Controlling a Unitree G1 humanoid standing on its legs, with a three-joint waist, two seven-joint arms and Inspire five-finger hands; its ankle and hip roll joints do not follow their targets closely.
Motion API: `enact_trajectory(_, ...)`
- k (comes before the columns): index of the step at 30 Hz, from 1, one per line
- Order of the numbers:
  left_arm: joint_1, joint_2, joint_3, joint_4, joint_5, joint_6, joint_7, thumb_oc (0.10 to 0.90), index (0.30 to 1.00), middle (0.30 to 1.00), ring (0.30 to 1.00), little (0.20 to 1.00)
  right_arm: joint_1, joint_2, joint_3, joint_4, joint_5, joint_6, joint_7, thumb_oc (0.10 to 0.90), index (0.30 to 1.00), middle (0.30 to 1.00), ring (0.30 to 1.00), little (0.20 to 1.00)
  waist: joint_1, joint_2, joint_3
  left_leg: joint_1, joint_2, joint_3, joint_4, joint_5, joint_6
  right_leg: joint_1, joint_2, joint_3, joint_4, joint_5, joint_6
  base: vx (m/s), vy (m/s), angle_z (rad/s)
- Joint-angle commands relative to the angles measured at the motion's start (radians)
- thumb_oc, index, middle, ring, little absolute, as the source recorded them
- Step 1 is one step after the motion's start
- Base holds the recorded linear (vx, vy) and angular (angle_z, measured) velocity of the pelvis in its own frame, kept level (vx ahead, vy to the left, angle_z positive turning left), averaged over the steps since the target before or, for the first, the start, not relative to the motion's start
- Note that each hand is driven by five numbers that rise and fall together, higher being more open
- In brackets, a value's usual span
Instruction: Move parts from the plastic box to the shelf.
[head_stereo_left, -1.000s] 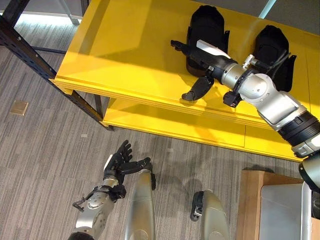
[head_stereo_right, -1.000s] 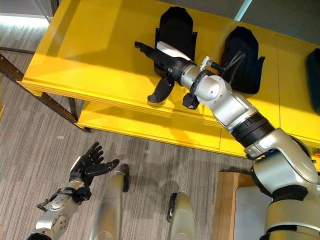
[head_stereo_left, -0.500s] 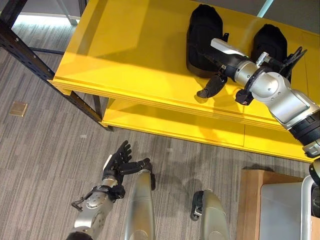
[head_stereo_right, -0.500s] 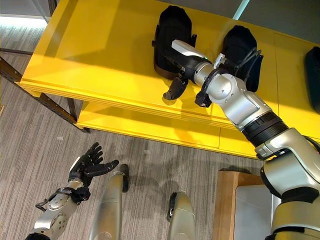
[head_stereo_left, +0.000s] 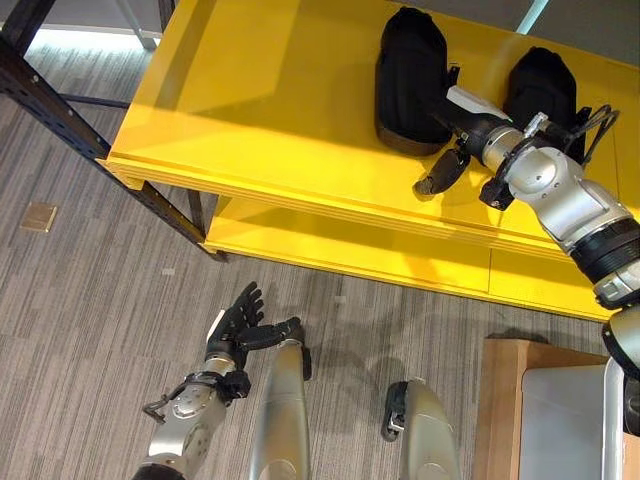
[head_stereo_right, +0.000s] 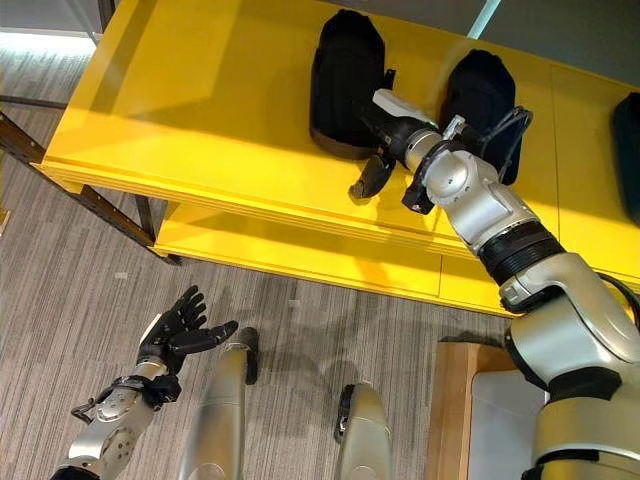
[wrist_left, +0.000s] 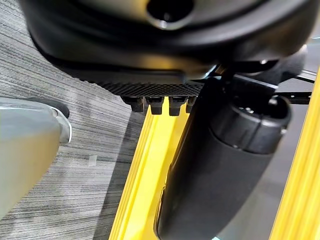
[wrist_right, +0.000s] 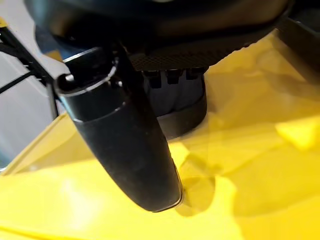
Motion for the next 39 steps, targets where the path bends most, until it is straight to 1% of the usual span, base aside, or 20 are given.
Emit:
enact_trajectory(1, -0.01, 0.023, -0.023, -0.05, -0.019, -0.073, -0.021, 0.9, 1.0, 1.0, 1.0, 1.0, -0.12, -0.006, -0.067, 0.036, -0.015, -0.039, -0.076, 0.9, 1.0, 1.0, 1.0, 1.0, 0.022, 0.025, -0.051, 0.048, 0.082, -0.07, 0.065, -0.12, -0.06, -0.01, -0.003, -0.009, -0.076, 0.108, -0.038, 0.07, -0.019, 0.0)
enact_trajectory(3, -0.011, 0.025, -0.023, -0.052, -0.019, -0.075, -0.019, 0.9, 1.0, 1.0, 1.0, 1.0, -0.127, 0.0, -0.064, 0.069, -0.035, -0.041, -0.088, 0.9, 1.0, 1.0, 1.0, 1.0, 0.027, 0.029, -0.046, 0.046, 0.08, -0.07, 0.066, -0.119, -0.06, -0.012, -0.005, -0.011, -0.073, 0.109, -0.038, 0.04, -0.007, 0.0)
enact_trajectory(10, -0.018, 0.021, -0.024, -0.051, -0.025, -0.083, -0.009, 0.9, 1.0, 1.0, 1.0, 1.0, -0.141, 0.014, -0.069, 0.076, -0.048, -0.042, -0.106, 0.9, 1.0, 1.0, 1.0, 1.0, 0.037, 0.036, -0.032, 0.044, 0.076, -0.067, 0.064, -0.118, -0.057, -0.012, -0.008, -0.011, -0.073, 0.108, -0.039, 0.0, -0.002, 0.02)
enact_trajectory(16, -0.023, 0.018, -0.029, -0.048, -0.029, -0.082, -0.007, 0.9, 1.0, 1.0, 1.0, 1.0, -0.153, 0.035, -0.04, 0.099, -0.082, -0.039, -0.093, 0.9, 1.0, 1.0, 1.0, 1.0, 0.04, 0.034, -0.028, 0.037, 0.073, -0.069, 0.061, -0.114, -0.056, -0.021, -0.012, -0.013, -0.068, 0.109, -0.039, 0.0, 0.0, 0.01)
enact_trajectory(18, -0.027, 0.014, -0.025, -0.047, -0.026, -0.082, -0.006, 0.9, 1.0, 1.0, 1.0, 1.0, -0.15, 0.059, -0.012, 0.102, -0.129, -0.036, -0.075, 0.9, 1.0, 1.0, 1.0, 1.0, 0.041, 0.031, -0.026, 0.032, 0.073, -0.071, 0.063, -0.114, -0.056, -0.023, -0.01, -0.013, -0.065, 0.107, -0.041, 0.0, 0.0, 0.0)
enact_trajectory(20, -0.03, 0.013, -0.024, -0.046, -0.025, -0.082, -0.005, 0.9, 1.0, 1.0, 1.0, 1.0, -0.144, 0.068, -0.006, 0.095, -0.14, -0.037, -0.069, 0.9, 1.0, 1.0, 1.0, 1.0, 0.04, 0.03, -0.026, 0.033, 0.073, -0.072, 0.059, -0.112, -0.057, -0.022, -0.01, -0.014, -0.066, 0.107, -0.041, -0.04, 0.006, 0.0)
enact_trajectory(21, -0.033, 0.013, -0.023, -0.046, -0.025, -0.082, -0.005, 0.9, 1.0, 1.0, 1.0, 1.0, -0.143, 0.07, -0.003, 0.093, -0.145, -0.038, -0.064, 0.9, 1.0, 1.0, 1.0, 1.0, 0.039, 0.032, -0.027, 0.022, 0.071, -0.072, 0.047, -0.084, -0.051, -0.037, -0.009, -0.016, -0.071, 0.129, -0.046, -0.07, 0.013, 0.02)
enact_trajectory(22, -0.036, 0.012, -0.024, -0.044, -0.023, -0.08, -0.005, 0.9, 1.0, 1.0, 1.0, 1.0, -0.14, 0.074, -0.001, 0.091, -0.151, -0.038, -0.057, 0.9, 1.0, 1.0, 1.0, 1.0, 0.038, 0.031, -0.028, 0.022, 0.072, -0.072, 0.046, -0.084, -0.051, -0.037, -0.008, -0.015, -0.072, 0.129, -0.046, -0.07, 0.012, 0.01)
enact_trajectory(23, -0.037, 0.01, -0.025, -0.045, -0.022, -0.08, -0.005, 0.9, 1.0, 1.0, 1.0, 1.0, -0.136, 0.081, -0.002, 0.09, -0.15, -0.037, -0.055, 0.9, 1.0, 1.0, 1.0, 1.0, 0.038, 0.03, -0.028, 0.023, 0.072, -0.073, 0.047, -0.084, -0.051, -0.038, -0.008, -0.015, -0.071, 0.129, -0.046, 0.07, -0.015, 0.02)
enact_trajectory(24, -0.037, 0.01, -0.024, -0.044, -0.022, -0.079, -0.006, 0.9, 1.0, 1.0, 1.0, 1.0, -0.13, 0.088, -0.002, 0.093, -0.152, -0.036, -0.053, 0.9, 1.0, 1.0, 1.0, 1.0, 0.038, 0.027, -0.027, 0.035, 0.074, -0.074, 0.056, -0.11, -0.057, -0.024, -0.008, -0.013, -0.066, 0.107, -0.042, 0.0, 0.0, 0.0)
enact_trajectory(25, -0.039, 0.01, -0.025, -0.049, -0.019, -0.079, -0.007, 0.9, 1.0, 1.0, 1.0, 1.0, -0.12, 0.091, -0.006, 0.091, -0.156, -0.035, -0.046, 0.9, 1.0, 1.0, 1.0, 1.0, 0.037, 0.028, -0.028, 0.024, 0.073, -0.075, 0.045, -0.084, -0.052, -0.036, -0.007, -0.017, -0.069, 0.126, -0.047, 0.0, 0.0, 0.0)
enact_trajectory(39, -0.053, 0.004, -0.029, -0.043, -0.013, -0.076, -0.007, 0.9, 1.0, 1.0, 1.0, 1.0, -0.057, 0.145, -0.051, 0.1, -0.152, -0.031, -0.032, 0.9, 1.0, 1.0, 1.0, 1.0, 0.038, 0.034, -0.025, 0.026, 0.072, -0.082, 0.052, -0.088, -0.055, -0.036, -0.005, -0.02, -0.049, 0.111, -0.047, -0.01, 0.0, 0.0)
